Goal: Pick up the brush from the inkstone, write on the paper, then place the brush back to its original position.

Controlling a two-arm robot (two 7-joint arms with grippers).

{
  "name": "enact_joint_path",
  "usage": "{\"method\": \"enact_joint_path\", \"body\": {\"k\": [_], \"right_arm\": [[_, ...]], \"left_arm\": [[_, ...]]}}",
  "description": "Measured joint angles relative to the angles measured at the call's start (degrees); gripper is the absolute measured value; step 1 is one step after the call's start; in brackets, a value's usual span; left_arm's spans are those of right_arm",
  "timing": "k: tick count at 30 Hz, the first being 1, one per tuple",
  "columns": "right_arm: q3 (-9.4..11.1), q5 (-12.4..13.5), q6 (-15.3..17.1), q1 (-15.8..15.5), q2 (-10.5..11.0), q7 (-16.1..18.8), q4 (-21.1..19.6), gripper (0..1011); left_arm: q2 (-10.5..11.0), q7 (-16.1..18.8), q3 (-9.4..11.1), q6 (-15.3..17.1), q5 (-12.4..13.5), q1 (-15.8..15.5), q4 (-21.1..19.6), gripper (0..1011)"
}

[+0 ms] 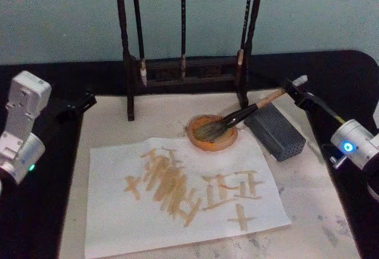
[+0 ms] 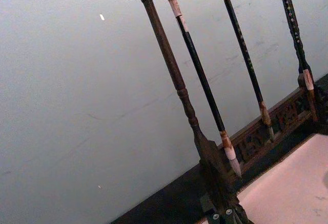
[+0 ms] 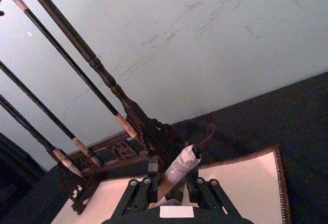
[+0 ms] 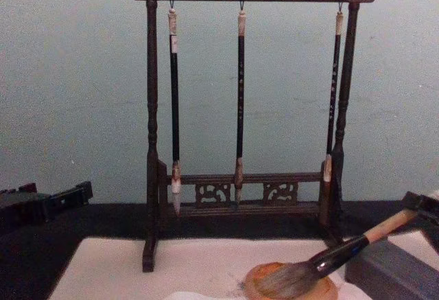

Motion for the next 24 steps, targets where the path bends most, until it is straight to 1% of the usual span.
{"method": "enact_joint_path", "body": {"k": [1, 20, 24], "right_arm": [[0.0, 0.0, 0.0, 0.0, 0.0, 0.0, 0.0, 319], [0.0, 0.1, 0.0, 0.0, 0.0, 0.1, 0.0, 292], [0.3, 0.2, 0.0, -0.7, 0.2, 0.5, -1.3, 270]], "left_arm": [[0.0, 0.0, 0.0, 0.0, 0.0, 0.0, 0.0, 1002], [0.0, 0.0, 0.0, 0.0, 0.0, 0.0, 0.0, 1002], [0.0, 0.0, 0.0, 0.0, 0.0, 0.0, 0.0, 1002]]}}
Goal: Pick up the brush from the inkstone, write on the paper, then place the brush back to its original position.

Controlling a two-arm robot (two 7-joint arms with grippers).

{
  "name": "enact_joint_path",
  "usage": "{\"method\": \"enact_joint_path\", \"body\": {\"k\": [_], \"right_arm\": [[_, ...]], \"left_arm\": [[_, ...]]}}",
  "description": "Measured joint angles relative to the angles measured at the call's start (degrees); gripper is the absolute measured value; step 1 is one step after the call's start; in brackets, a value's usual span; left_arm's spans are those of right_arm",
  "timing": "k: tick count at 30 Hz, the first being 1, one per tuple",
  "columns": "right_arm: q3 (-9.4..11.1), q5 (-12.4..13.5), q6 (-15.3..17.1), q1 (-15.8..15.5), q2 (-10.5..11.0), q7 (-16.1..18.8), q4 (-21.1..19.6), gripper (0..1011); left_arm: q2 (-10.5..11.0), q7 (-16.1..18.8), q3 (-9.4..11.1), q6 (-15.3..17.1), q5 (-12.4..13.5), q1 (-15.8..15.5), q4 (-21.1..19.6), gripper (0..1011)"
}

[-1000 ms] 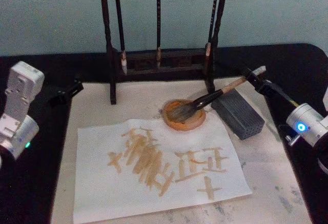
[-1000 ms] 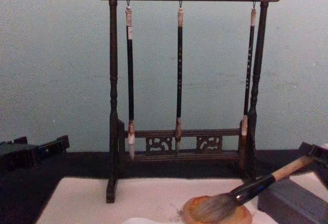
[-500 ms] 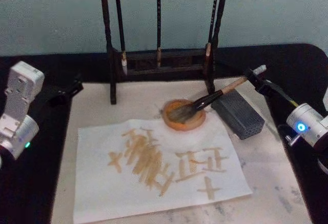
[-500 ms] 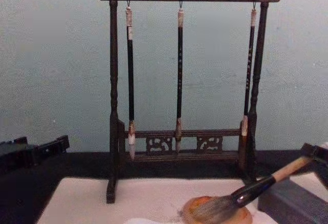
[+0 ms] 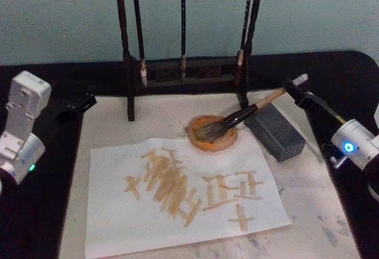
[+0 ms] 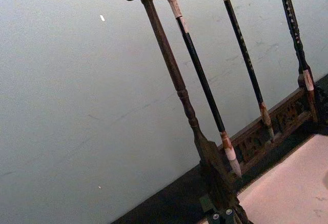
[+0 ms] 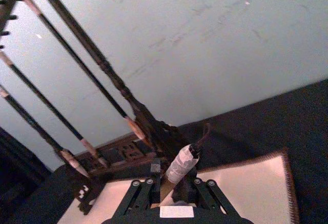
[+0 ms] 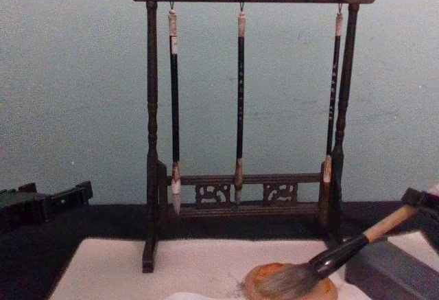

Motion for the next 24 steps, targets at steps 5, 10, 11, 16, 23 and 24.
{"method": "enact_joint_path", "body": {"k": [5, 10, 11, 16, 23, 24], "right_arm": [[-0.3, -0.2, 0.1, -1.6, 1.0, -0.1, -4.1, 242], [-1.0, -0.6, 0.4, -3.2, 2.3, -0.2, -8.6, 215], [-1.1, -0.6, 0.5, -3.5, 2.5, -0.3, -9.4, 208], [-2.1, -0.7, 1.3, -5.3, 4.1, -1.1, -14.7, 184], [-3.1, -0.7, 2.2, -7.4, 6.3, -2.9, -21.2, 165], [-3.2, -0.7, 2.2, -7.6, 6.5, -3.2, -21.9, 165]], "left_arm": [[0.0, 0.0, 0.0, 0.0, 0.0, 0.0, 0.0, 1002], [0.0, 0.0, 0.0, 0.0, 0.0, 0.0, 0.0, 1002], [0.0, 0.0, 0.0, 0.0, 0.0, 0.0, 0.0, 1002], [0.0, 0.0, 0.0, 0.0, 0.0, 0.0, 0.0, 1002], [0.0, 0.0, 0.0, 0.0, 0.0, 0.0, 0.0, 1000], [0.0, 0.0, 0.0, 0.0, 0.0, 0.0, 0.0, 1002]]}}
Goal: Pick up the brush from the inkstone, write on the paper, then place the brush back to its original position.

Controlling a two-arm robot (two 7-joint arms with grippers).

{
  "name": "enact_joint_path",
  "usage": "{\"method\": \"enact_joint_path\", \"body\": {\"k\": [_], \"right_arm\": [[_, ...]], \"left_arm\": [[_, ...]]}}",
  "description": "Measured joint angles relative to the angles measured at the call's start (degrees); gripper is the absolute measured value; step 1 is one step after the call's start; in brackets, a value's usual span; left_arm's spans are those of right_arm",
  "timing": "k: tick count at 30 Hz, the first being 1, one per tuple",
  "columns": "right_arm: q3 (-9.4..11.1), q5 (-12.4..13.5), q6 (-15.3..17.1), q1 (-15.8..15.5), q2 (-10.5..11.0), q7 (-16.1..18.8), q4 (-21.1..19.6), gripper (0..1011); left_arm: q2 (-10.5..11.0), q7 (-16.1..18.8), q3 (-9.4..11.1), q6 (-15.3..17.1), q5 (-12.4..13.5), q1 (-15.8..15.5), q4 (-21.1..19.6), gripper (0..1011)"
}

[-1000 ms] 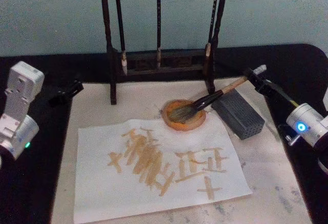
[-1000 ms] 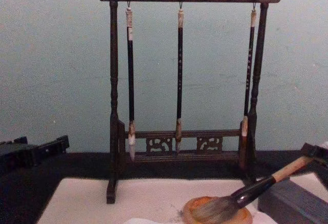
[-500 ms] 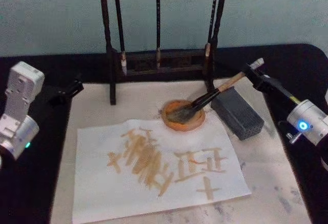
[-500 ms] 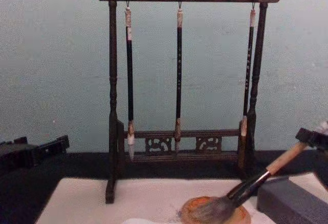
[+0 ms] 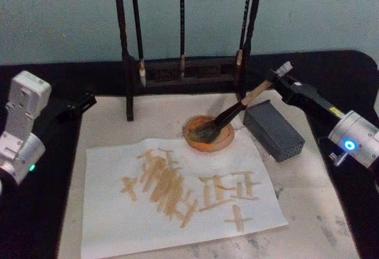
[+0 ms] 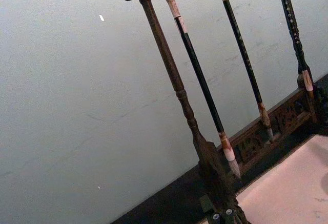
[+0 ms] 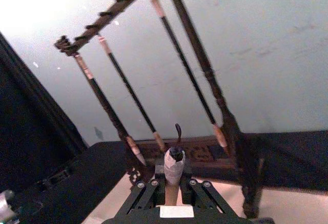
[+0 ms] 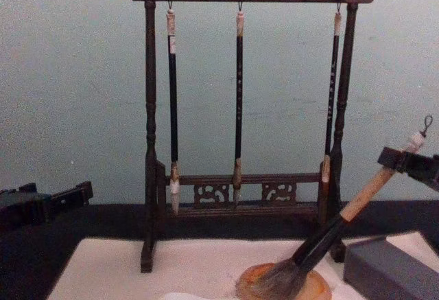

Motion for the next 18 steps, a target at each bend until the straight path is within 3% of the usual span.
{"method": "enact_joint_path", "body": {"k": [18], "right_arm": [[-0.5, -3.6, -1.1, -3.6, 5.6, -5.0, -13.2, 164]], "left_arm": [[0.0, 0.0, 0.0, 0.0, 0.0, 0.0, 0.0, 1000]]}}
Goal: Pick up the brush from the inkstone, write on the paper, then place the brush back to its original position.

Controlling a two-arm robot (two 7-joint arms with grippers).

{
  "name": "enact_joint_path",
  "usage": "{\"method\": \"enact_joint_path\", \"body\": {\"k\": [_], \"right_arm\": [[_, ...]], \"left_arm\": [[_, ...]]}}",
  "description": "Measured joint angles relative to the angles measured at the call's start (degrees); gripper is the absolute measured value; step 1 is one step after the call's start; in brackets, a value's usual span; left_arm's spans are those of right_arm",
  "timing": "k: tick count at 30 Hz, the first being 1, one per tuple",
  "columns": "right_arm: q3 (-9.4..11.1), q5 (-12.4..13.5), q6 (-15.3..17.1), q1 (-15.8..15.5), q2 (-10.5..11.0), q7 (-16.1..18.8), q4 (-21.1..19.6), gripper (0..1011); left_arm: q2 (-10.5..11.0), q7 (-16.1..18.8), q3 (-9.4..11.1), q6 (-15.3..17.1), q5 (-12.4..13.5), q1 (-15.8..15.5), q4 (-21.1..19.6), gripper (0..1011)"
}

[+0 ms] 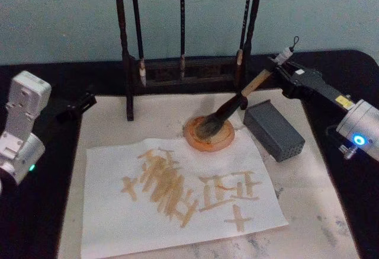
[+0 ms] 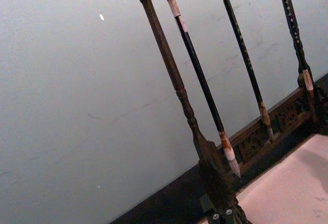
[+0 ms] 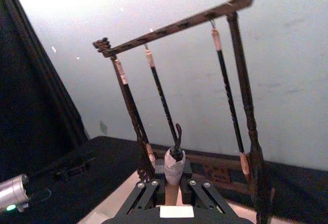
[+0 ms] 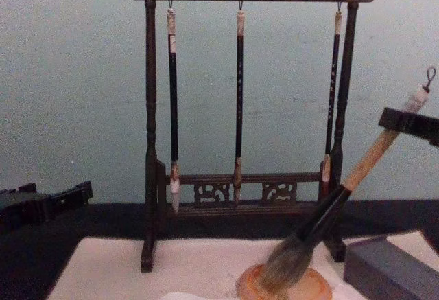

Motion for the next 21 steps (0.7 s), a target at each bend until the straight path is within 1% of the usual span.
{"method": "enact_joint_path", "body": {"k": [5, 9, 15, 16, 17, 19, 21], "right_arm": [[0.0, -2.3, 0.2, -1.2, 2.1, -1.2, -5.0, 164], [-0.2, -3.7, 0.2, -1.7, 3.1, -1.3, -7.2, 164], [-0.5, -7.0, -0.3, -3.4, 5.0, -1.2, -12.9, 164], [-0.5, -7.0, -0.3, -3.4, 5.0, -1.2, -12.9, 164], [-0.7, -7.8, -0.3, -3.8, 5.4, -1.2, -14.3, 164], [-0.9, -8.6, -0.3, -4.2, 5.8, -1.1, -15.7, 164], [-1.4, -10.1, -0.4, -4.9, 6.2, -0.9, -17.5, 164]], "left_arm": [[0.0, 0.0, 0.0, 0.0, 0.0, 0.0, 0.0, 1002], [0.0, 0.0, 0.0, 0.0, 0.0, 0.0, 0.0, 1002], [0.0, 0.0, 0.0, 0.0, 0.0, 0.0, 0.0, 1002], [0.0, 0.0, 0.0, 0.0, 0.0, 0.0, 0.0, 1002], [0.0, 0.0, 0.0, 0.0, 0.0, 0.0, 0.0, 1002], [0.0, 0.0, 0.0, 0.0, 0.0, 0.0, 0.0, 1002], [0.0, 0.0, 0.0, 0.0, 0.0, 0.0, 0.0, 1002]]}}
